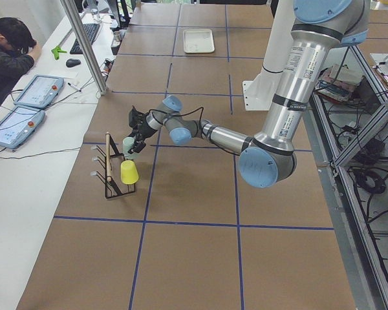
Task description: Left arm grabs green cup and hands to right arm on tray
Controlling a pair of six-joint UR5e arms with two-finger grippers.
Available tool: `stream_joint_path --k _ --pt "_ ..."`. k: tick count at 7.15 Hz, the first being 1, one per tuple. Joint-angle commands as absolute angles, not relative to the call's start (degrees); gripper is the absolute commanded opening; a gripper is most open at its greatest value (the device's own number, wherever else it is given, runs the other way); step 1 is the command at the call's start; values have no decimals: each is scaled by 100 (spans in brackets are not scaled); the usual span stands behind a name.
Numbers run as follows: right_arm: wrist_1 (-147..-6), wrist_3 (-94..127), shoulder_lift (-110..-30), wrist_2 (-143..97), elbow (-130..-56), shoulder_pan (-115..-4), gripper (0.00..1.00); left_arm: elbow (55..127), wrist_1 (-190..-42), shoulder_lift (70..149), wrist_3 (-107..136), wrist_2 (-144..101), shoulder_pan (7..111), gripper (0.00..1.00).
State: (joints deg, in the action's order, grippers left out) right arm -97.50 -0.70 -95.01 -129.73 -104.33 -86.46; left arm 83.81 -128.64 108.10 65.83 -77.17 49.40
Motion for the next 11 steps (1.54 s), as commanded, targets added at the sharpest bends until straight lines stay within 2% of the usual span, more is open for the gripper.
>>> stream_joint_path --k 1,11 --pt "-9756 -70 -9501 -12973 -10433 -8648 100 8315 -12867 10863 6574 -7717 4931 100" --pt "-9747 -62 -9501 -12973 -10441 -8640 100 8271 -12990 10863 6144 -7708 4992 100"
